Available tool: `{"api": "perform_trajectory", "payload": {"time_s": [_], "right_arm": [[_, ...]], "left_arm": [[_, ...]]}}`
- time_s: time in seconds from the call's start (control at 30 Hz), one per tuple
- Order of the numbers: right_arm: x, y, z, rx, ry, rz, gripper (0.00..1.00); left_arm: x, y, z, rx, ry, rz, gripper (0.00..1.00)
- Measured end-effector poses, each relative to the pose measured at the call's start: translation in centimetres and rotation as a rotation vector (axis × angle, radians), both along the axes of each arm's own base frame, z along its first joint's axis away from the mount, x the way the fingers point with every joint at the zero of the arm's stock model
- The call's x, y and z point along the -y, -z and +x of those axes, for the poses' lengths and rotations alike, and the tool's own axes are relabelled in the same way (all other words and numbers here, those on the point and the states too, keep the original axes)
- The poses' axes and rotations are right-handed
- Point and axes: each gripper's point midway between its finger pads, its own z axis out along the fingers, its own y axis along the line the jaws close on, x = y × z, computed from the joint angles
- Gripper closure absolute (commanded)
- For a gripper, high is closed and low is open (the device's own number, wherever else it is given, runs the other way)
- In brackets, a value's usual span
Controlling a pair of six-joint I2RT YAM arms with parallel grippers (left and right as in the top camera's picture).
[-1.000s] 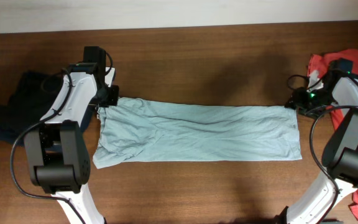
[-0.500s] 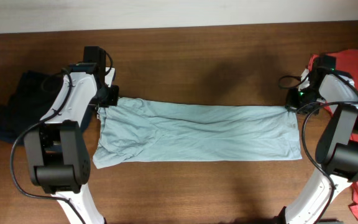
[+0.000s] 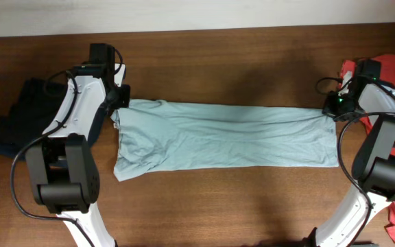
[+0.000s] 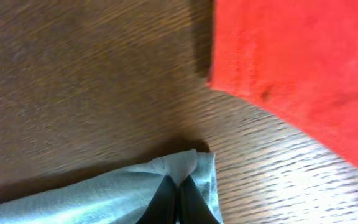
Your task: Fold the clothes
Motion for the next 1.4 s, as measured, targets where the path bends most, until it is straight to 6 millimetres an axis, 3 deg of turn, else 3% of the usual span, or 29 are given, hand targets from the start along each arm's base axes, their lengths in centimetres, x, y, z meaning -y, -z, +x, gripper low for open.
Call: {"api": "perform_trajectory", "payload": {"time_s": [0.03, 0.1, 0.13, 0.17, 0.37, 0.5, 0.63, 0.73, 0.87, 1.03, 1.27, 1.4], "right_arm": [[0.2, 0.0, 0.0, 0.001, 0.006, -0.001, 0.9], [0.6, 0.0, -0.1, 0.0, 0.017, 0.0, 0.63], [0.7, 0.0, -0.1, 0.001, 0.017, -0.002, 0.55], [0.7, 0.0, -0.1, 0.002, 0.024, 0.0, 0.44], [1.3, -0.2, -1.4, -0.056, 0.044, 0.02, 0.4], [2.6, -2.6, -2.8, -0.086, 0.106, 0.136, 0.27], [4.2, -4.8, -3.6, -0.064, 0.17, 0.216, 0.28], [4.4, -4.5, -5.2, -0.097, 0.193, 0.264, 0.32], [2.2, -2.9, -7.0, -0.133, 0.135, 0.367, 0.33], [0.3, -0.6, -8.6, -0.165, 0.105, 0.42, 0.36], [-0.2, -0.2, -8.2, -0.045, 0.055, 0.399, 0.42], [-1.0, -0.1, -7.5, 0.056, 0.013, 0.412, 0.51]], "left_arm": [[0.2, 0.0, 0.2, 0.007, 0.001, -0.009, 0.91], [0.4, -0.1, 0.3, 0.015, 0.004, -0.022, 0.74], [0.5, -0.1, 0.4, 0.017, 0.002, -0.026, 0.59], [0.5, -0.1, 0.4, 0.017, 0.001, -0.027, 0.55], [-0.1, -1.2, 0.2, 0.001, -0.007, 0.004, 0.53], [-0.3, -5.7, 1.3, 0.038, -0.011, 0.017, 0.51], [-0.4, -10.6, 1.6, 0.072, -0.014, 0.024, 0.46], [-0.4, -13.2, 1.0, 0.077, -0.014, 0.023, 0.46], [-0.5, -15.5, -0.2, 0.068, -0.014, 0.023, 0.46], [-0.5, -16.5, -0.4, 0.077, -0.014, 0.023, 0.45], [0.0, -16.4, -0.7, 0.063, -0.005, -0.004, 0.46], [0.3, -16.3, -0.9, 0.055, 0.001, -0.022, 0.46]]}}
